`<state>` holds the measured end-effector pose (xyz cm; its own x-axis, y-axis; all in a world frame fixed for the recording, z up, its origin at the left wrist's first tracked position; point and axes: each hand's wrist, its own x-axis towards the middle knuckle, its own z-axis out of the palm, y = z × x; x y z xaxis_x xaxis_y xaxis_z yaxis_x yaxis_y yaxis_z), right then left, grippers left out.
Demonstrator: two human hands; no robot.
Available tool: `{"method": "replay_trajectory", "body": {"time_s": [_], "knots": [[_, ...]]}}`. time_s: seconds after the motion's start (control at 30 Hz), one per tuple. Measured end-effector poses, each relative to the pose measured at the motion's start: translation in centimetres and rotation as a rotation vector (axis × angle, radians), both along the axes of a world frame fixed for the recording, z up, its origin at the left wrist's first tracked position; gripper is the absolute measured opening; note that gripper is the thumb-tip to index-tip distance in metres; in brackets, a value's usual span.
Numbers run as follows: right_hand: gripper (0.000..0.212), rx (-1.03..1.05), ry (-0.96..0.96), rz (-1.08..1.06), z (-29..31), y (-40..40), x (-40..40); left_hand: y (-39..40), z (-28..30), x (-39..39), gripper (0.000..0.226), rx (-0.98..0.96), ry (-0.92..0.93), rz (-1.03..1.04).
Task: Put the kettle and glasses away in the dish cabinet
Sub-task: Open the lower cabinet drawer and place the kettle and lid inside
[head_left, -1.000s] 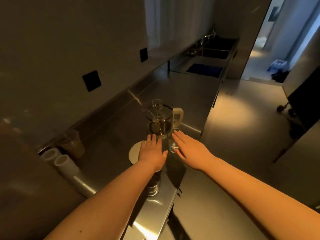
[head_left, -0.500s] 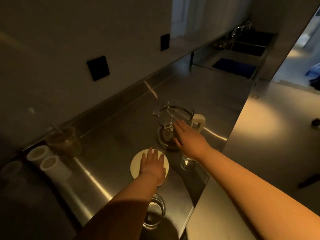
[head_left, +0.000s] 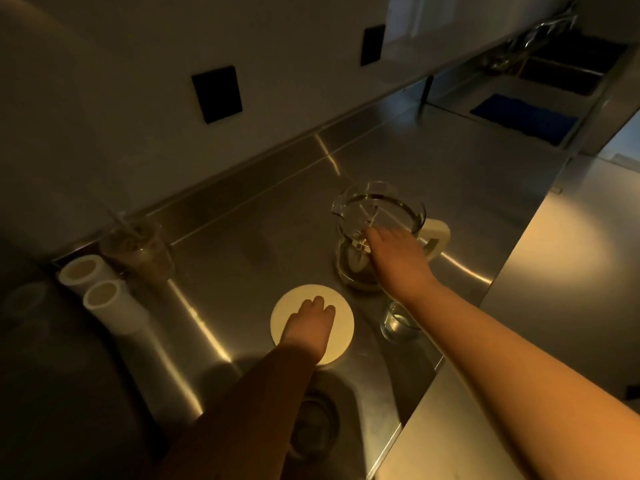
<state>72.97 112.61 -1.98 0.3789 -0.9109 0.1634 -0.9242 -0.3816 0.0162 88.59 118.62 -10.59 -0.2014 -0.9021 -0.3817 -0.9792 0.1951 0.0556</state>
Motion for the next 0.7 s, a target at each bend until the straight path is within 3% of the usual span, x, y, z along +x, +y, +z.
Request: {"method": "replay_trajectory", "body": {"time_s": [0.7], "knots": [[0.028, -0.030, -0.097, -0.045, -0.20, 0.03, -0.19, 0.20, 0.18, 0.08, 0.048, -0.109, -0.098, -0.130]]}}
